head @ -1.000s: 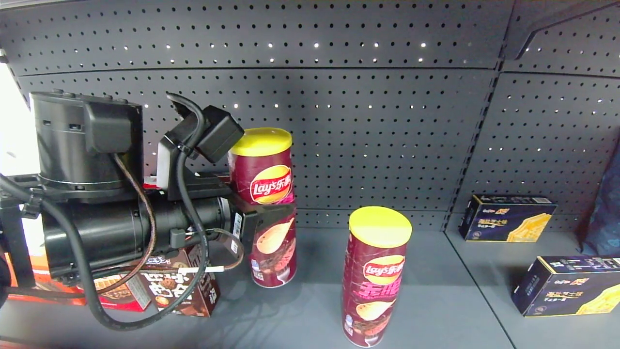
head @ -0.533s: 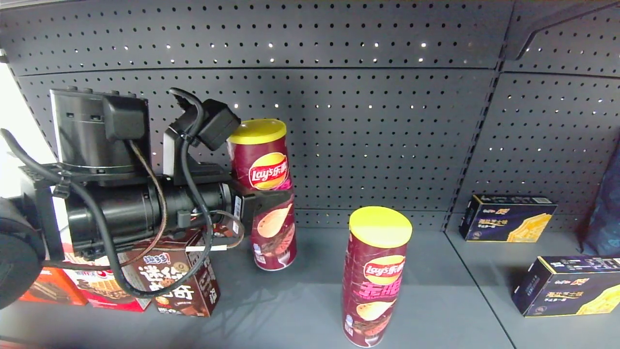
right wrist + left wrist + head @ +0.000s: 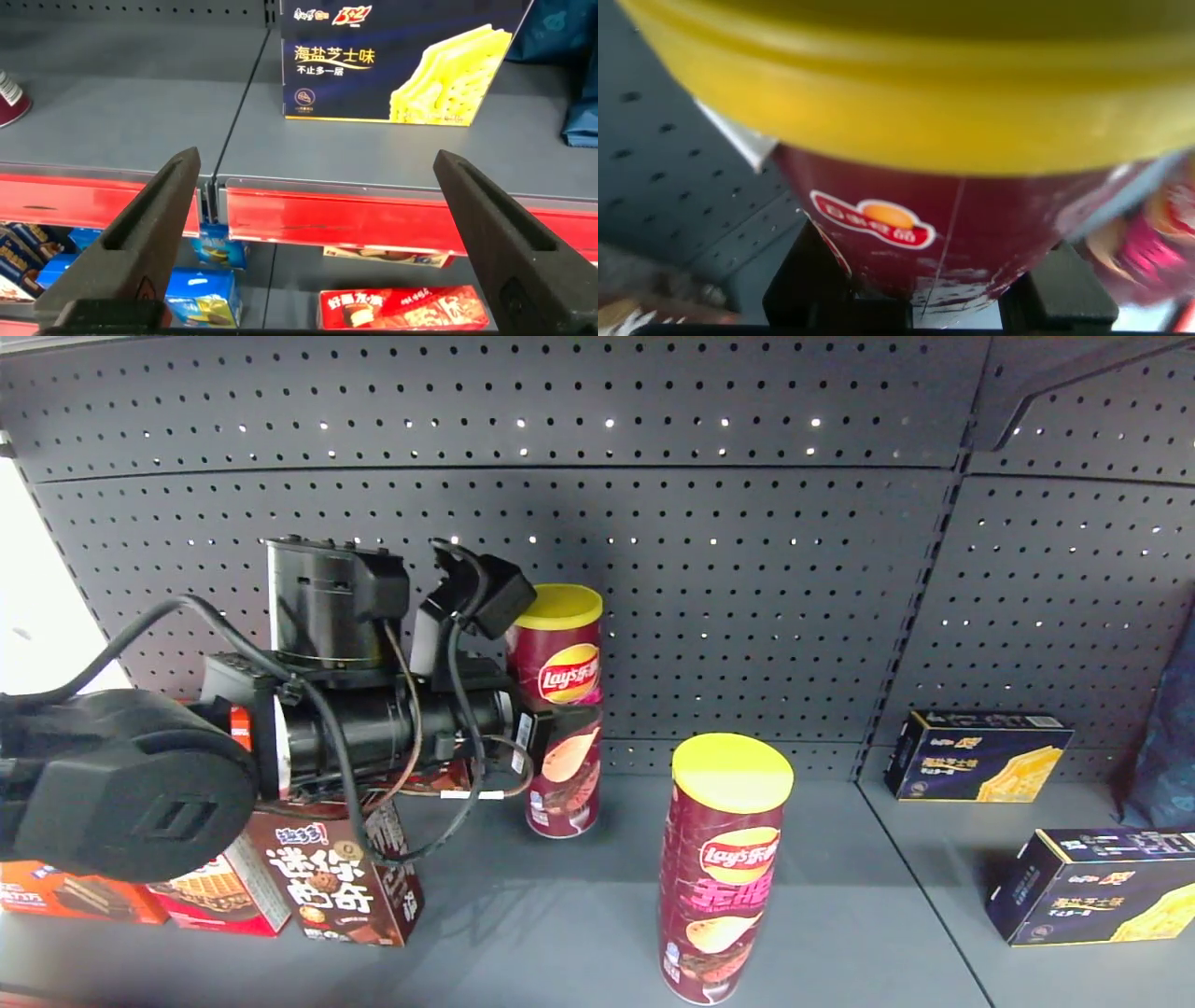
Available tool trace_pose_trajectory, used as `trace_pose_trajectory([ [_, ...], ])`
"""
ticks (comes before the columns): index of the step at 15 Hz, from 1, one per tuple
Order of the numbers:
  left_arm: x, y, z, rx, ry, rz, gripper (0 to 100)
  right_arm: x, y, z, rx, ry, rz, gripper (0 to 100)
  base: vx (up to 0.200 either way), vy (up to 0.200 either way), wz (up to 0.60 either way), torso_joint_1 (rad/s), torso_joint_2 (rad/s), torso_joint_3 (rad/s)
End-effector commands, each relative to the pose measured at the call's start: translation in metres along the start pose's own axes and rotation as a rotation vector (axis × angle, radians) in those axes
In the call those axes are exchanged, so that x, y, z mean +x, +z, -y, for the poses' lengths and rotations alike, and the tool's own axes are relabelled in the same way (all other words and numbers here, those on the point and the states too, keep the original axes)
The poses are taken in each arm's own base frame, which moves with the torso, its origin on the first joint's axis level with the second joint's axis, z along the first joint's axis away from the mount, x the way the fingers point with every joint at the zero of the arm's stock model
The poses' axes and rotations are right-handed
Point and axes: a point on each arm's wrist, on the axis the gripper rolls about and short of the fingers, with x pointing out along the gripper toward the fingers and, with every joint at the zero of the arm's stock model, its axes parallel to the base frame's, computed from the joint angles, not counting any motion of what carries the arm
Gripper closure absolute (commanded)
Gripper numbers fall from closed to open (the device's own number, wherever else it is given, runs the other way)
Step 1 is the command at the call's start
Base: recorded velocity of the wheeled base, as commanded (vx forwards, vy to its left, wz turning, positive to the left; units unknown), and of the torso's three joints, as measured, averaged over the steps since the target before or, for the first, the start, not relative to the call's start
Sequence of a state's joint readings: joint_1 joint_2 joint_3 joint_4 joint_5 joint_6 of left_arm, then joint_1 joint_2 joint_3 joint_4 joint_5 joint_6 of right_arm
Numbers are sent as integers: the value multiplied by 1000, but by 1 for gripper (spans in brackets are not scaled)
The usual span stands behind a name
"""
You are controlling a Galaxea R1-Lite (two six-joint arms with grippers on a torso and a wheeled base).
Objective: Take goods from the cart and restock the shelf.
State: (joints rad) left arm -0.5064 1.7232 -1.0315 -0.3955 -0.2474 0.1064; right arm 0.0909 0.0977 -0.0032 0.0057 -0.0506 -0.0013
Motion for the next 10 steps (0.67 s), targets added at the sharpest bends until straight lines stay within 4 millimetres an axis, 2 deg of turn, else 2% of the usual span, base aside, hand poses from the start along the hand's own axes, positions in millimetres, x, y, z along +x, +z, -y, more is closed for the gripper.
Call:
trace_pose_trajectory([
  [1,35,-15,0,-6,-23,-29,100,0,0,0,-1,0,-6,0,0,0,0,0,0,0],
  [6,77,-13,4,5,-56,8,100,0,0,0,-1,1,-6,0,0,0,0,0,0,0],
  [10,108,-26,13,12,-93,0,100,0,0,0,-1,0,-6,0,0,0,0,0,0,0],
])
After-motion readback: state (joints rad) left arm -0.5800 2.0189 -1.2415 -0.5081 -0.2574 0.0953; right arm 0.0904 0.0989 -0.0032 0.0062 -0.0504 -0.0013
